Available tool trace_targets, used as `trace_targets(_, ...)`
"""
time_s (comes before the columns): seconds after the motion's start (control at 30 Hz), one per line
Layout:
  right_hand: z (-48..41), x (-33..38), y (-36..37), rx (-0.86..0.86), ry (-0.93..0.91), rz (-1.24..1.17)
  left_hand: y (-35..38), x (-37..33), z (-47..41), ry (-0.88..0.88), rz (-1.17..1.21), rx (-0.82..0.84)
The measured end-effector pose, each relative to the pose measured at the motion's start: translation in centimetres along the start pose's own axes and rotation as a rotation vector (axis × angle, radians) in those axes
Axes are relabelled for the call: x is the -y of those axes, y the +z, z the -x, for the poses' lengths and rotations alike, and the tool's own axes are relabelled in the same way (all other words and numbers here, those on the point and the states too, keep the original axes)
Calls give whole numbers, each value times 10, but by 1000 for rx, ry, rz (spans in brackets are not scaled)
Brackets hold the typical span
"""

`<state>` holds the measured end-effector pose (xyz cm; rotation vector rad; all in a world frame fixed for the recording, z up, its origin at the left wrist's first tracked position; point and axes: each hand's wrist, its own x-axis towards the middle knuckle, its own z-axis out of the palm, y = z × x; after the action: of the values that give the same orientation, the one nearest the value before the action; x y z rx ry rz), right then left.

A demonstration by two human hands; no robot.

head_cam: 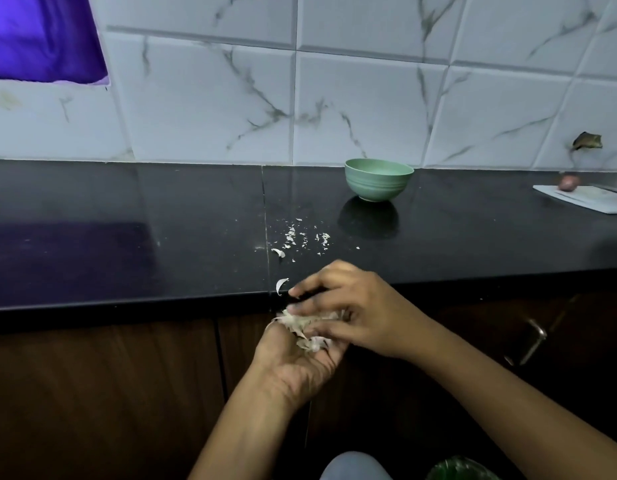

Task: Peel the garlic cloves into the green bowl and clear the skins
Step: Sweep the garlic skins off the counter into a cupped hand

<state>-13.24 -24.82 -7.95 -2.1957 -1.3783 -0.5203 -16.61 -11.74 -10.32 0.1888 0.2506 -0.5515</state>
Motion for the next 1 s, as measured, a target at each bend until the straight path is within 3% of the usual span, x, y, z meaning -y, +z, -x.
trace_targets(0.13, -19, -5, -9, -122, 267, -222, -5, -7, -2, 24, -82, -41)
trace_targets(0.23, -41, -6, -8, 33, 452, -227, -8, -10, 0, 22, -121, -85)
trace_targets(0.33, -48, 1, 2, 160, 392, -218, -9, -15, 3, 27, -125, -95)
trace_targets(0.5, -30, 18, -4, 157, 282, -297, -10, -19, 4, 65, -141, -104)
trace_targets(0.6, -38, 9, -10, 39, 389, -375, -11, -20, 6, 44, -151, -118)
trace_targets(0.67, -58, -17, -9, -44, 494, -222, -10, -20, 8, 20, -163, -138)
trace_targets(0.8, -91, -81, -7, 228, 721, -92, -7, -18, 11, 28, -150, -161)
trace_targets(1.0, -95, -91, -8, 434, 630, -131, -6, -18, 12, 24, -145, -182)
